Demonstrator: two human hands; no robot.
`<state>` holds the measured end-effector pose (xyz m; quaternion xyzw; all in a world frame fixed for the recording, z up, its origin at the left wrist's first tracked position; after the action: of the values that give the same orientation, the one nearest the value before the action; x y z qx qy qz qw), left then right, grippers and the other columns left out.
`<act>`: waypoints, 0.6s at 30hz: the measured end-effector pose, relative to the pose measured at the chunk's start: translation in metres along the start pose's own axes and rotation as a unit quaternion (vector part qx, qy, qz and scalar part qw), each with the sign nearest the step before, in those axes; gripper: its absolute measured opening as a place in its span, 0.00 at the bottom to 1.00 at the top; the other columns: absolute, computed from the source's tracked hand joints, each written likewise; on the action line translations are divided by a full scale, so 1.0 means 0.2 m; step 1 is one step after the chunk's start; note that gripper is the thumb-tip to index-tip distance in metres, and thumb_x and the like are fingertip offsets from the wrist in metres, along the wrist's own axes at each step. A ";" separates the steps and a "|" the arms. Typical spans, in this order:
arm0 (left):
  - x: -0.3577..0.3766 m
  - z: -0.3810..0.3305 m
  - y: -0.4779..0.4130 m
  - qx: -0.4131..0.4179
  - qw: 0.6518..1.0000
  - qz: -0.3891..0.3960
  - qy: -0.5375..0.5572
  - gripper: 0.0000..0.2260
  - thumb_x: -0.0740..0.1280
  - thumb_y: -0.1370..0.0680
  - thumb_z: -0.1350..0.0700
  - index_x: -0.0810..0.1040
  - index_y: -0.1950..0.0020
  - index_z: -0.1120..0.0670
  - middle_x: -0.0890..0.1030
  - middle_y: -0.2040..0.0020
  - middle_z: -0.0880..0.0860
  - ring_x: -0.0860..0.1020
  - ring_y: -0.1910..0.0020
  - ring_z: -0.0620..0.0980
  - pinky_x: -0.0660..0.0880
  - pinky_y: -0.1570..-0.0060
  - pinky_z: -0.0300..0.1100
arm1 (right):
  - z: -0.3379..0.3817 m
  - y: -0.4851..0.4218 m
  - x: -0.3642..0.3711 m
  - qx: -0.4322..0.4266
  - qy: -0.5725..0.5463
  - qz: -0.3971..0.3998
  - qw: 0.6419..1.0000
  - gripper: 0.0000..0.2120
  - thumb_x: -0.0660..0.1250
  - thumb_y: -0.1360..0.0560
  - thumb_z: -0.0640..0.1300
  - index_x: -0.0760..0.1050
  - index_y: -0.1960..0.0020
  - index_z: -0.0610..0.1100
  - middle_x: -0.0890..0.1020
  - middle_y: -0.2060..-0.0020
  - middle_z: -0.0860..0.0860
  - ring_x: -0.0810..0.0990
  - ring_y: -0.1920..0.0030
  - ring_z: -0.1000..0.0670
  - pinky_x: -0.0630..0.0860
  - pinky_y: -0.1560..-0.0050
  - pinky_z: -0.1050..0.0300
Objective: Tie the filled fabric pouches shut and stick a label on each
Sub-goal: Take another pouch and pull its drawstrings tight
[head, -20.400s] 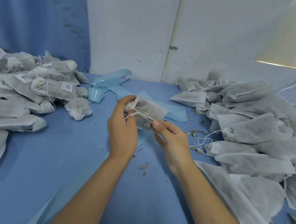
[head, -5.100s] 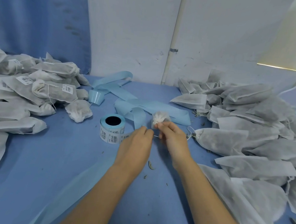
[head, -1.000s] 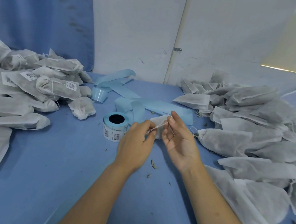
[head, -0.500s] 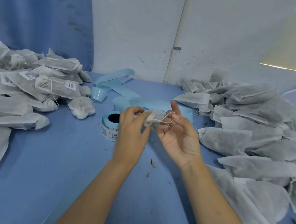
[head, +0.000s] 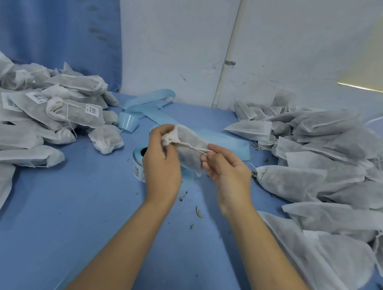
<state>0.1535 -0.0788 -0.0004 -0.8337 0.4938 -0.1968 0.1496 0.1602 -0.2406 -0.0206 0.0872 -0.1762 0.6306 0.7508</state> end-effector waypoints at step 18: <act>0.07 0.05 0.02 -0.116 0.982 0.089 0.122 0.22 0.61 0.22 0.58 0.65 0.28 0.48 0.72 0.32 0.46 0.70 0.33 0.42 0.68 0.33 0.41 | -0.11 0.02 0.02 0.115 -0.040 0.014 0.992 0.02 0.69 0.25 0.40 0.80 0.56 0.45 0.85 0.61 0.52 0.83 0.57 0.54 0.79 0.54 0.64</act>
<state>0.1611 -0.0923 -0.0086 -0.7682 0.5998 -0.2239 0.0074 0.1611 -0.2286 -0.0404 0.1959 -0.1334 0.6530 0.7193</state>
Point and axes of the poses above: each hand's wrist, its own y-axis away from the middle knuckle, its own x-axis out of the palm, z = x × y, the point moved 8 cm from there along -y, towards the middle knuckle
